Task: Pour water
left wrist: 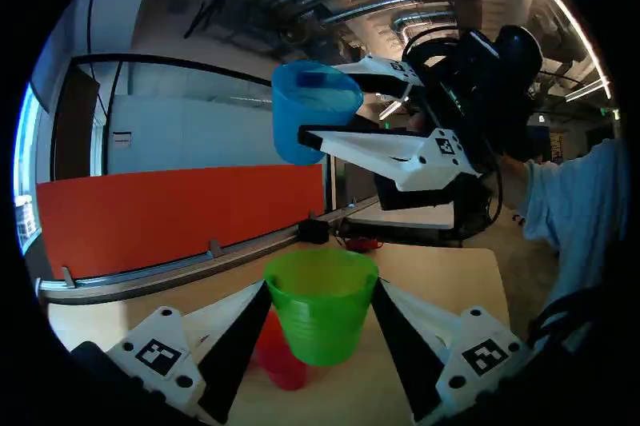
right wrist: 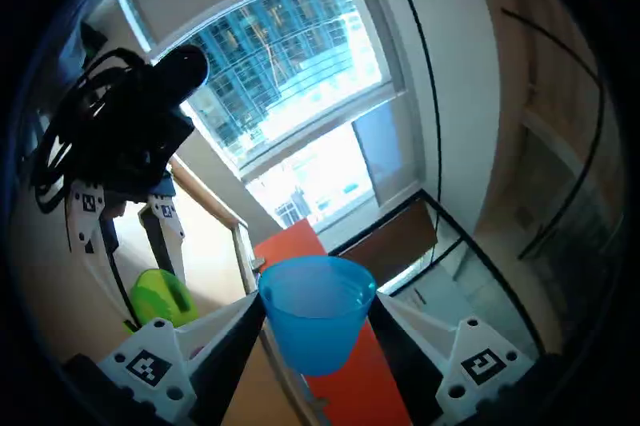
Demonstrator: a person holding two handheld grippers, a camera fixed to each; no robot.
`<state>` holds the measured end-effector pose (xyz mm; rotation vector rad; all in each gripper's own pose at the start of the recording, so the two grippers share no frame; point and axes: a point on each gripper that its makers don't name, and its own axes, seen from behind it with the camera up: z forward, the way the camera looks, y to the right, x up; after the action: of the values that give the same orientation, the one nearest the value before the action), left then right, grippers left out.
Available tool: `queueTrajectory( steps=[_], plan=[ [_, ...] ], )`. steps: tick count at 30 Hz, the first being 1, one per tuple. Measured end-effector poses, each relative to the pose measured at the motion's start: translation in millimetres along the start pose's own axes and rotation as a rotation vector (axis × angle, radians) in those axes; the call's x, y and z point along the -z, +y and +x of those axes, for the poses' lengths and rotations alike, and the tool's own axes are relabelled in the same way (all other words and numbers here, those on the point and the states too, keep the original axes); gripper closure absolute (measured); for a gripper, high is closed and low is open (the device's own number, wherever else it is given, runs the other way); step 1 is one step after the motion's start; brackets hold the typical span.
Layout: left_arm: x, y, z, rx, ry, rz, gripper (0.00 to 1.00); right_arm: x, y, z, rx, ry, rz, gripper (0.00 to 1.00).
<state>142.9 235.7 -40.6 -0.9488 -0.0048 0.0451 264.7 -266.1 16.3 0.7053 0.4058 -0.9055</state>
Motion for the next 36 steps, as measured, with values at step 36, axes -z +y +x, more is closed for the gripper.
queueTrajectory(
  steps=[36],
  plan=[
    [9.8,-19.2,7,-0.022,-0.003,0.050,0.14,29.5,-31,2,-0.852,-0.018,0.134,0.10]
  ],
)
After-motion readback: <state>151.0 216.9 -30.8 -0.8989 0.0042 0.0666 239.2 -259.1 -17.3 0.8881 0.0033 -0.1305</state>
